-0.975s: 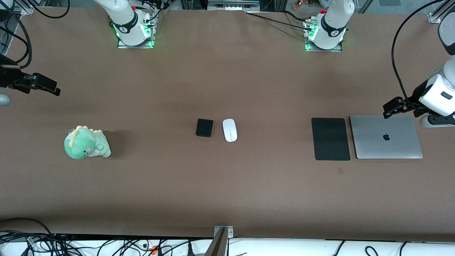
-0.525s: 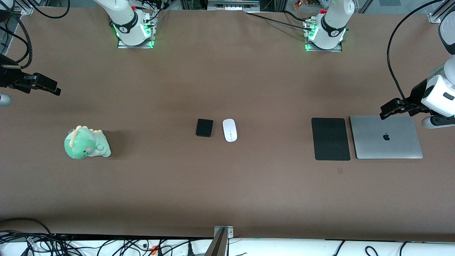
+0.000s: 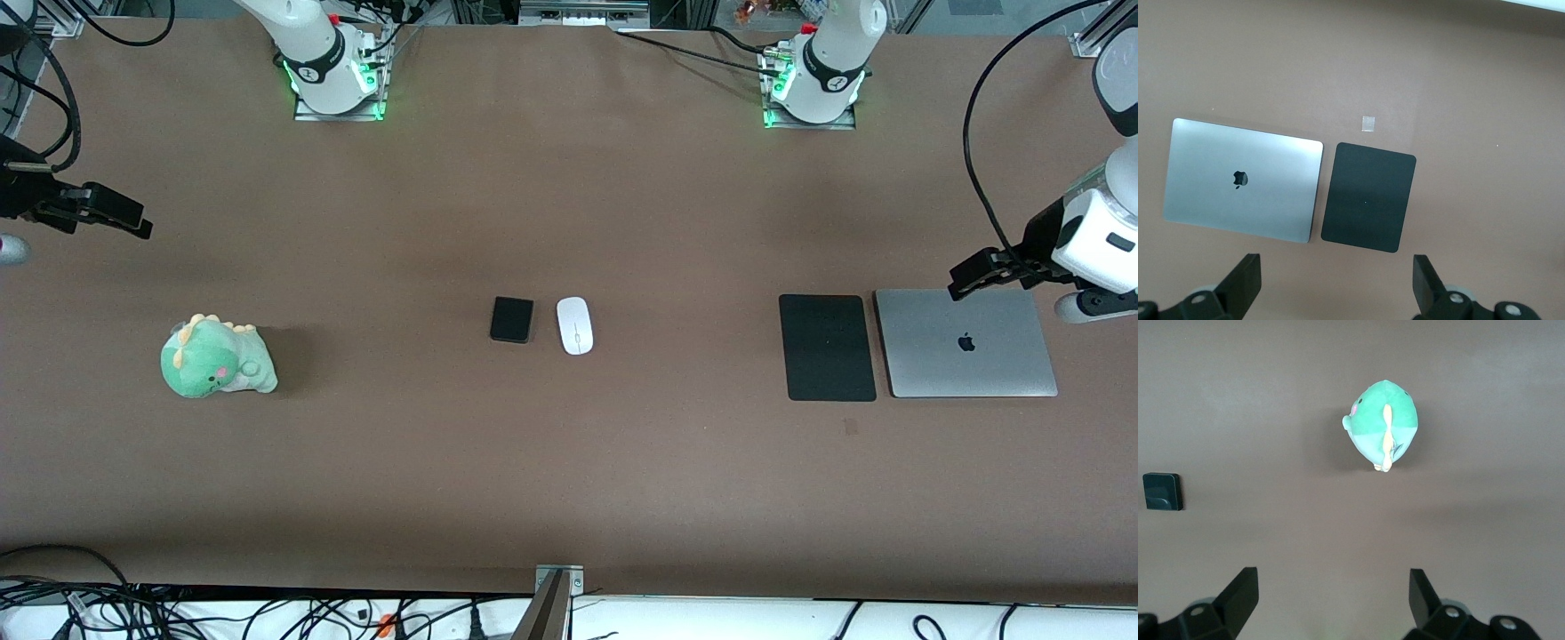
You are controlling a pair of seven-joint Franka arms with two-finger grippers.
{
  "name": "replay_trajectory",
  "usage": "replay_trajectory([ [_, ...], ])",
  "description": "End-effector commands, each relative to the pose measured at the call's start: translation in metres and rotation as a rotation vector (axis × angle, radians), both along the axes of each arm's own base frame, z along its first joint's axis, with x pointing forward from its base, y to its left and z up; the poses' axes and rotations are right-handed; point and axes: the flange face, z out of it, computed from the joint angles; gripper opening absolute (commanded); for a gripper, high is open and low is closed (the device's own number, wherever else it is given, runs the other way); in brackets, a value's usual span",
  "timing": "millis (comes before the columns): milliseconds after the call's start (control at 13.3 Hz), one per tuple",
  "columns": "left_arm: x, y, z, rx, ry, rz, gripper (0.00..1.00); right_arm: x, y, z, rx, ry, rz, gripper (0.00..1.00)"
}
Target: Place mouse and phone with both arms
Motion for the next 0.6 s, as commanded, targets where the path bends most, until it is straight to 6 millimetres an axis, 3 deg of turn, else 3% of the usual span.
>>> replay_trajectory([
  [0,0.0000,-0.0082,0.0037,0.025,0.009,-0.018,1.00,-0.0021,0.0008,0.0036,-0.009,0.004,-0.001,1.00],
  [525,-0.0009,-0.0063,0.0009,0.028,0.017,-0.095,1.00,-0.0020,0.0007,0.0020,-0.010,0.009,-0.001,1.00],
])
